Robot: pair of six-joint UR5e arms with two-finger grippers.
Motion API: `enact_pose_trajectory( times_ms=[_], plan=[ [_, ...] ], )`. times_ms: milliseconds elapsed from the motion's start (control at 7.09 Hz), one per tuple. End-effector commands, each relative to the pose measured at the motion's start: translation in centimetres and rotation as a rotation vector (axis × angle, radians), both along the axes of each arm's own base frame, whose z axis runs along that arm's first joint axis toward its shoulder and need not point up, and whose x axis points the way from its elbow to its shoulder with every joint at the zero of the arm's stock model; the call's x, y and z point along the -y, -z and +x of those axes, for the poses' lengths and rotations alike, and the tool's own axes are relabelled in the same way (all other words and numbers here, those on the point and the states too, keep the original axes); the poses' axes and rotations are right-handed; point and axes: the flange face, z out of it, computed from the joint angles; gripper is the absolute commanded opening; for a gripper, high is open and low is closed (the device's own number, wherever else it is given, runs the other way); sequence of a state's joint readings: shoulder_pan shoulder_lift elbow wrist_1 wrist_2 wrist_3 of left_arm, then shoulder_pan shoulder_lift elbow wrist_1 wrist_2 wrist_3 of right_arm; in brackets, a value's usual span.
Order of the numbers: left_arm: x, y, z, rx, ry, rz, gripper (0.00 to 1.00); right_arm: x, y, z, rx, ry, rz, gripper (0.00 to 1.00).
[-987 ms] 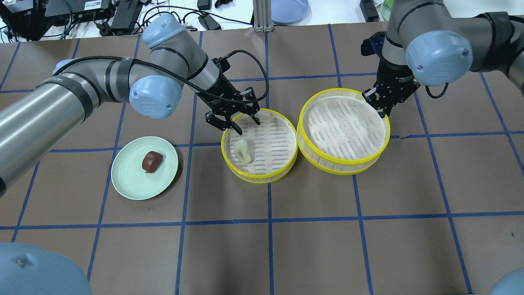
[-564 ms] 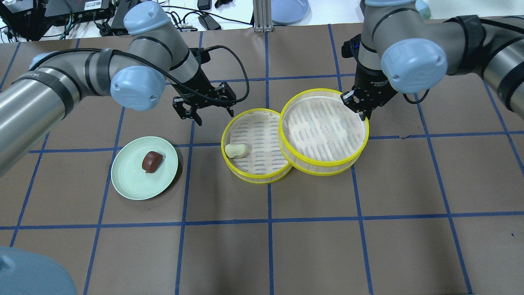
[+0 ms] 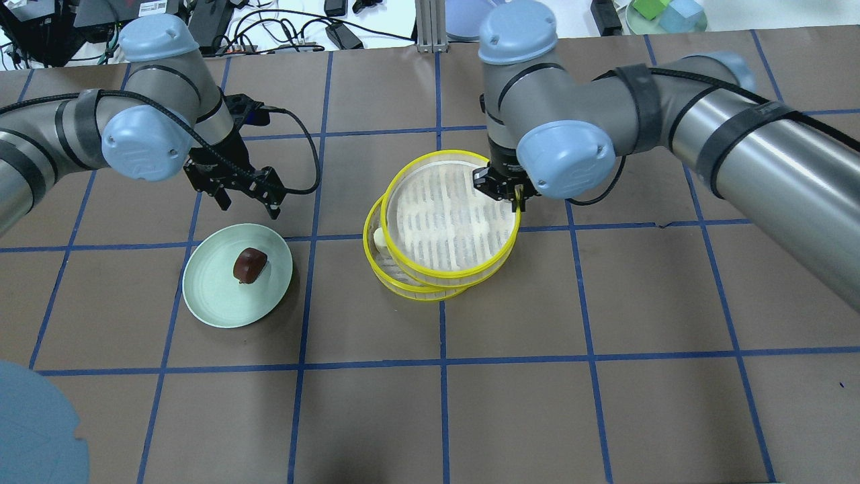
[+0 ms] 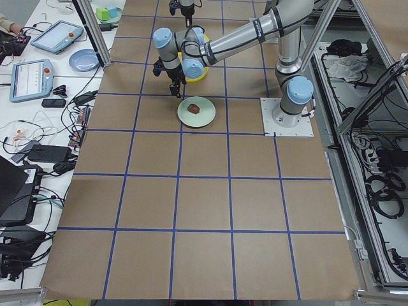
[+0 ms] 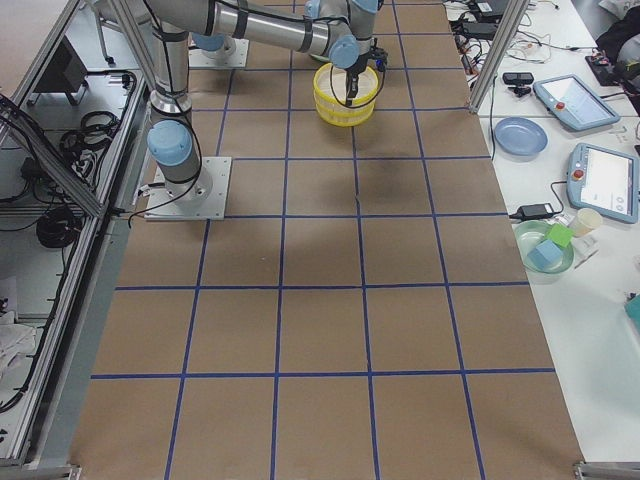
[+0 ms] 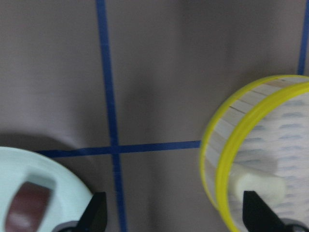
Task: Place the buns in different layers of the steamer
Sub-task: 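Restack the top tier with the right gripper while the left returns to the plate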
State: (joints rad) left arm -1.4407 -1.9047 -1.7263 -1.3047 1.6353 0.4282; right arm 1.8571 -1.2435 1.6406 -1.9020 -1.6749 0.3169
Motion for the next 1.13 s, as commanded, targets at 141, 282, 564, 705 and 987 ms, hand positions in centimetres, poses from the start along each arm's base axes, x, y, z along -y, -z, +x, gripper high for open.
enact_pose_trajectory(
  times_ms=[141,282,564,705,987],
  plan=[
    [-2.5,5.2,2.3,-0.018,0.113,0.131,0.96,-0.4,1.4,2.8,0.000,0.015,-0.015,0.00],
    [-3.2,6.7,2.1,-0.030,0.107,0.163,0.90,-0.5,1.5,2.7,-0.002,0.007,-0.010,0.00],
    [-3.2,7.7,2.2,-0.028,0.106,0.184,0.39,-0.4,1.6,2.5,-0.032,-0.005,-0.011,0.00],
    [-3.1,8.0,2.2,-0.028,0.100,0.188,0.00,-0.2,1.3,2.2,-0.062,-0.018,-0.024,0.00],
    [-1.7,5.9,2.3,-0.029,0.096,0.137,0.00,-0.1,0.7,2.2,-0.061,-0.015,-0.038,0.00]
  ],
)
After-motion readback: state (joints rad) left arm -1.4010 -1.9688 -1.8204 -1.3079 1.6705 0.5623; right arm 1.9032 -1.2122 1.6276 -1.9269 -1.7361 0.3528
